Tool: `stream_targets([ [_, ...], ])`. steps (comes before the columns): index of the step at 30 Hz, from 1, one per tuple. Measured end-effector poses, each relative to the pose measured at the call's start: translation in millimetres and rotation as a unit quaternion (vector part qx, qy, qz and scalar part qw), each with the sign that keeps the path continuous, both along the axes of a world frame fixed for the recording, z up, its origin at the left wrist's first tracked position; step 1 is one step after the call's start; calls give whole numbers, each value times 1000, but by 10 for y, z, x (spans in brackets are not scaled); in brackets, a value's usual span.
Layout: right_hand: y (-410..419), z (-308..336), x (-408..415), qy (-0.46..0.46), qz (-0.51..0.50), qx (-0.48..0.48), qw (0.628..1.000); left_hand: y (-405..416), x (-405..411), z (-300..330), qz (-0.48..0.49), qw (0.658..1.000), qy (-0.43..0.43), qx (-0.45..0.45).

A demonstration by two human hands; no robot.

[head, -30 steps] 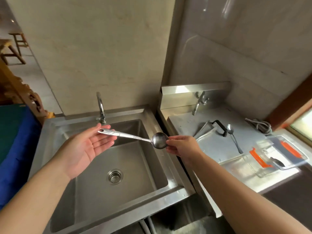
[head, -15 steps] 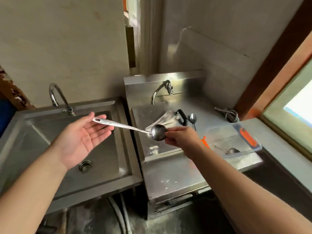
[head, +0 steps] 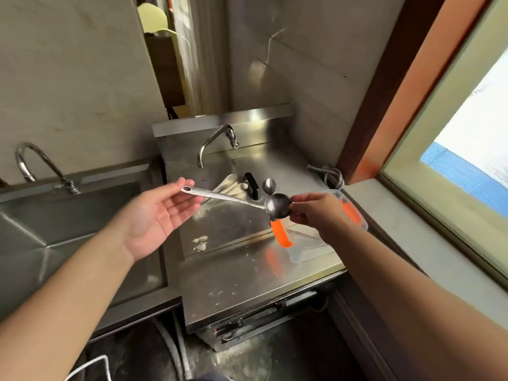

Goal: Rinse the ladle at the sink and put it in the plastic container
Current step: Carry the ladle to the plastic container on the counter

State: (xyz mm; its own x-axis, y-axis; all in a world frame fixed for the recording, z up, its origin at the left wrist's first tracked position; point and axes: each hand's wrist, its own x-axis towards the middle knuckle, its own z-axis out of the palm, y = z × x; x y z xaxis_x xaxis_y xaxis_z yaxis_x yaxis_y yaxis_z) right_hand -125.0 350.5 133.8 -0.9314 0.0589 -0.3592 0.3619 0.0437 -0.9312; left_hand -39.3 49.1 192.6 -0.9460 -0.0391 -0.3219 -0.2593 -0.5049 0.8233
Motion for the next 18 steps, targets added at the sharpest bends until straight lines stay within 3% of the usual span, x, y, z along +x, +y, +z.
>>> stream_targets([
  [10, 636, -78, -278, -4, -97, 84, 992, 485, -721, -305, -63, 998, -8, -7],
  [18, 1002, -375, -646, -37, -77, 179, 980, 970, -989, -572, -36, 998, -49, -20],
])
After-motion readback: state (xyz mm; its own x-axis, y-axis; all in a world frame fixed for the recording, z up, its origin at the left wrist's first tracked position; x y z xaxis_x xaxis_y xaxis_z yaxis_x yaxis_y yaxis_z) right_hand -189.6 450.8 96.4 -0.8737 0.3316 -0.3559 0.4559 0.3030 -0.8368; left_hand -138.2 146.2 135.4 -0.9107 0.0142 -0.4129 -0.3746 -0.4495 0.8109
